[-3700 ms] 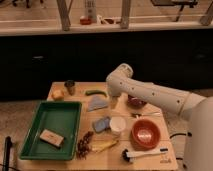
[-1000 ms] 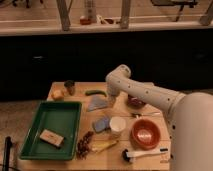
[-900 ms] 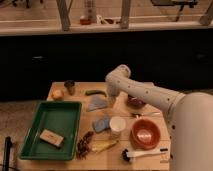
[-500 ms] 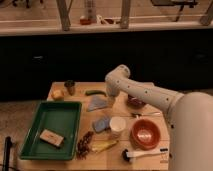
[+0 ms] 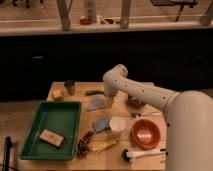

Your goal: Wipe table surface with towel

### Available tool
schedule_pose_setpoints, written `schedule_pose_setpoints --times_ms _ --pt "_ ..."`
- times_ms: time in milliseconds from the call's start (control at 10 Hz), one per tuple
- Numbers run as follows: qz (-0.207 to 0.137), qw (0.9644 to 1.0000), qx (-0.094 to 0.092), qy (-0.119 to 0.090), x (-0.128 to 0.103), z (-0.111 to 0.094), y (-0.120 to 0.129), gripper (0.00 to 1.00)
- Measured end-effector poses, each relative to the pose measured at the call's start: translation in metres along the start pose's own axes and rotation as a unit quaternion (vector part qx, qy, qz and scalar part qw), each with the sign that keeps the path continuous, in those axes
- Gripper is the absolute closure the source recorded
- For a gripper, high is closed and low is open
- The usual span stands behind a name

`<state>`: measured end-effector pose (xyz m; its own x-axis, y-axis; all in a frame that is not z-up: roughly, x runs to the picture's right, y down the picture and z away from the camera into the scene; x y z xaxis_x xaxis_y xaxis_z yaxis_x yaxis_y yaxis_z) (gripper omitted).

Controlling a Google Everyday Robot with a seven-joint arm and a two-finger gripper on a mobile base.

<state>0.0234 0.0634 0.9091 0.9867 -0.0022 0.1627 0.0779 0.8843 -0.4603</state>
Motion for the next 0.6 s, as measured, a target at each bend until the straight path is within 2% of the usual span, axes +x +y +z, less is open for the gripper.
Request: schedule_pose_setpoints --times_ms 200,400,600 --pt "-0.053 0.9984 -0.018 -0.004 -0.009 0.005 0.004 0.20" --pt "-0.087 0.9956 -0.034 -0.007 -0.012 0.009 0.007 0.20" --pt "-0.120 0.9913 -0.053 -0.010 -0.012 0.013 0.011 0.20"
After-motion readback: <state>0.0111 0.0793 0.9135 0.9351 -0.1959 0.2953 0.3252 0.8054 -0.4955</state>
